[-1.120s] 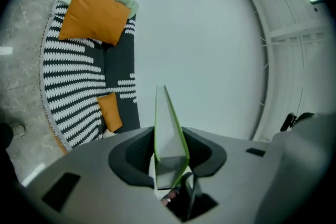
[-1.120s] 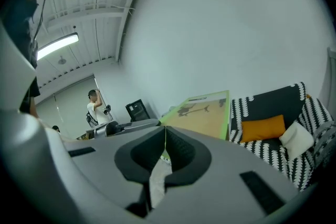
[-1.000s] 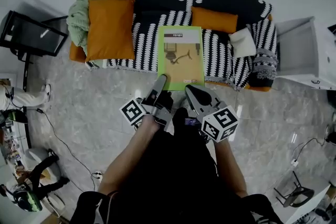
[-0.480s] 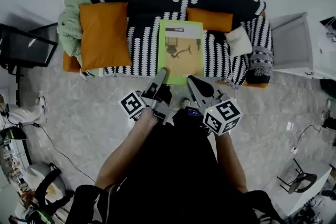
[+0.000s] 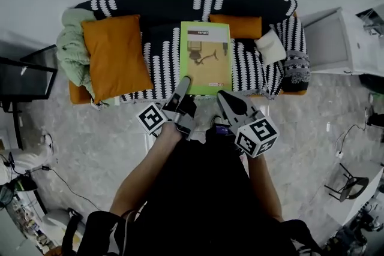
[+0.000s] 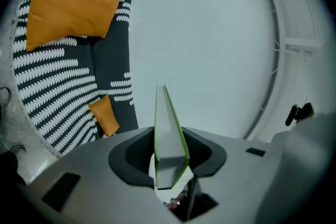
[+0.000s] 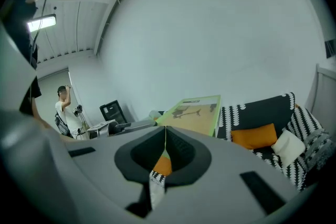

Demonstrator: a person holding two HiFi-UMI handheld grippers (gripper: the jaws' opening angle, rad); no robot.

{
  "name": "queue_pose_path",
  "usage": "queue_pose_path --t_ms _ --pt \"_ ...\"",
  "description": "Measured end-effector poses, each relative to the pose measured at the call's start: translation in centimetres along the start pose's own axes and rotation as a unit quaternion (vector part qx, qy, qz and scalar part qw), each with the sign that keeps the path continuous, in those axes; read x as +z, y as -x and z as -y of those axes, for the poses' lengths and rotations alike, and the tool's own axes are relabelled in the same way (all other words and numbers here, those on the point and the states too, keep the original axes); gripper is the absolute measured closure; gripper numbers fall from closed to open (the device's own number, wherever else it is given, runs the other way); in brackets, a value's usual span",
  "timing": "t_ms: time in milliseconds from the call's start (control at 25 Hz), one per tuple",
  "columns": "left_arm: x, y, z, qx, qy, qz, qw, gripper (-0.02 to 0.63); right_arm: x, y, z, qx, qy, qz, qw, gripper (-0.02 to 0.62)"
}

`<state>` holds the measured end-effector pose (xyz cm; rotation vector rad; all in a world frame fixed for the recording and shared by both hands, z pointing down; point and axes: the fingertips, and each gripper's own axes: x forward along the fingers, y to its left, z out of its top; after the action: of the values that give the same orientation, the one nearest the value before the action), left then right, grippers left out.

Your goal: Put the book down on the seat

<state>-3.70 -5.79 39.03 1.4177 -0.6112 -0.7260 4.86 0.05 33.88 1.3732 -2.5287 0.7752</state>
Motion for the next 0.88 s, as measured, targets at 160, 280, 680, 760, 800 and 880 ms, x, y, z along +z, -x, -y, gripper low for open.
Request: queue_pose_path --t_ms 160,280,680,760,800,880 --pt "0.9 -0.4 -1.2 0.009 0.0 -0.004 1.0 0.456 -0.3 -0.2 1.2 -0.031 -0.008 -0.004 0.999 0.578" --pt "1.2 -0.6 -2.2 0.012 -0.011 -0.01 0.9998 0.456 -0.7 0.6 2.3 -0.055 -0.021 -0.001 0.998 0.578" --pt "0.9 -1.3 -4.8 -0.013 -0.005 -0.006 0.9999 0.456 -3.0 2.8 4.1 -0.072 -0.031 -0.009 0.997 0.578" --pt "0.6 -2.0 -5.8 -0.015 -0.007 -0.008 0.9998 0.456 -3.5 2.9 5.2 -0.071 -0.031 -0.017 0.997 0.578" --pt "0.4 -2.7 -6.4 -0.015 -0.008 -0.008 0.9998 0.456 -3.6 2.9 6.3 -0.07 -0.033 -0.02 0.997 0.578" --pt "0.4 -3.9 -8.0 -0.011 -0.011 -0.006 0.9999 0.456 -4.2 2.7 8.5 -0.071 -0.036 -0.03 0.996 0.578"
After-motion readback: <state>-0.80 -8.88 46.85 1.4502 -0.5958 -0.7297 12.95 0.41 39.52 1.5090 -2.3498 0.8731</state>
